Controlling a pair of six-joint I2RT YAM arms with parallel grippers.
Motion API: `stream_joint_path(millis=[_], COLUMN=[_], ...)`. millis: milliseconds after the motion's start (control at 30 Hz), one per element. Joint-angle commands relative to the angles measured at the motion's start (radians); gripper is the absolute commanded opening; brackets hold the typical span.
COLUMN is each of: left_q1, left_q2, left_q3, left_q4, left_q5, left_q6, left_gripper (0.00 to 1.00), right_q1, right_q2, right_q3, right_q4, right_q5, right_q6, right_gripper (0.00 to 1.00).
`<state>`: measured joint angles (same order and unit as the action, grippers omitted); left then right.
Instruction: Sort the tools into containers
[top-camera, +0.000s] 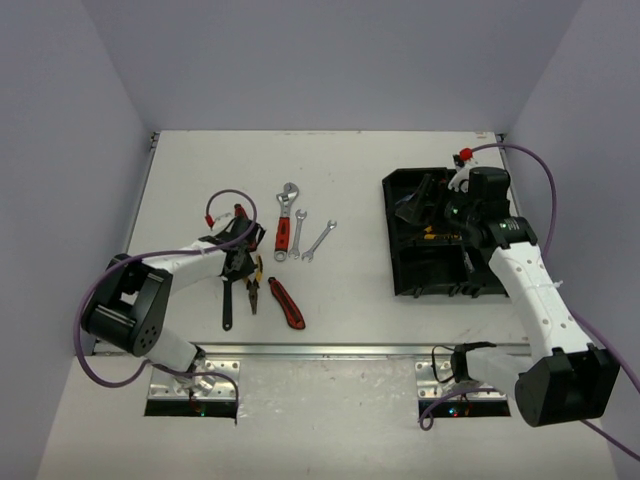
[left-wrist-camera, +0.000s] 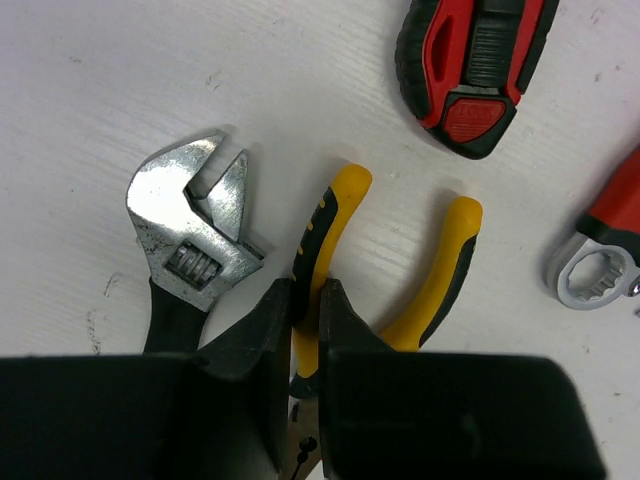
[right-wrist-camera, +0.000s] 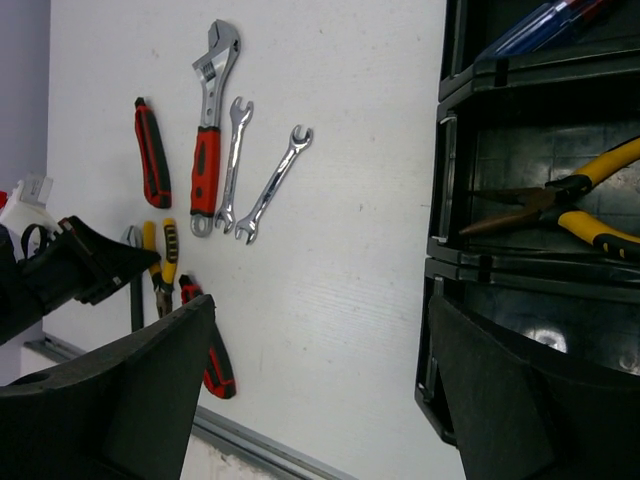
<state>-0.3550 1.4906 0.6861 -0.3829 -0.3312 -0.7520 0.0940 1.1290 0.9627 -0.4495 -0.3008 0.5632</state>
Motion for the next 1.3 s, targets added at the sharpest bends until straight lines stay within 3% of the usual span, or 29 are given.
stream_joint_path(millis=[0, 267, 400, 600, 733, 933, 1100, 1267], left_q1=[-0.002, -0.005, -0.018, -0.084, -0.115, -0.138, -0.156, -0.161], left_q2=[-0.019, -0.367, -0.516, -0.586, -0.595, -0.581, -0.564, -0.529], left_q3=[-0.049, -0.115, -0.100, -0.041, -0.006, 0.022, 0.023, 0.030], left_q4=[0.042, 0.036, 0.056, 0.130, 0.194, 0.229, 0.235, 0.219], left_q5=[0.049, 0.060, 0.138, 0.314, 0.411, 0.456, 0.437, 0.430], left_q6=[-0.008, 0.014, 0.049, 0.052, 0.027, 0.011, -0.006, -0.013], left_gripper=[0.00, 0.00, 0.00, 0.00, 0.00, 0.00, 0.00, 0.00], right_q1=[0.005, 0.023, 0.186, 0.454, 0.552, 0.621, 0.636, 0.638], right_q2=[-0.003, 0.009, 0.058, 0.194, 0.301, 0.407, 0.458, 0.456], right_q3=[-0.001, -0.036, -0.063, -0.030, 0.003, 0.041, 0.083, 0.074], right_q4=[0.058, 0.191, 0.372, 0.509, 0.554, 0.598, 0.611, 0.651], right_q5=[-0.099, -0.379, -0.492, -0.334, -0.203, -0.114, -0.100, -0.092], right_q6=[-0.014, 0.045, 0.093, 0.124, 0.165, 0.212, 0.237, 0.257], right_gripper=[0.87, 0.91, 0.91, 0.86, 0.80, 0.74, 0.61, 0.54])
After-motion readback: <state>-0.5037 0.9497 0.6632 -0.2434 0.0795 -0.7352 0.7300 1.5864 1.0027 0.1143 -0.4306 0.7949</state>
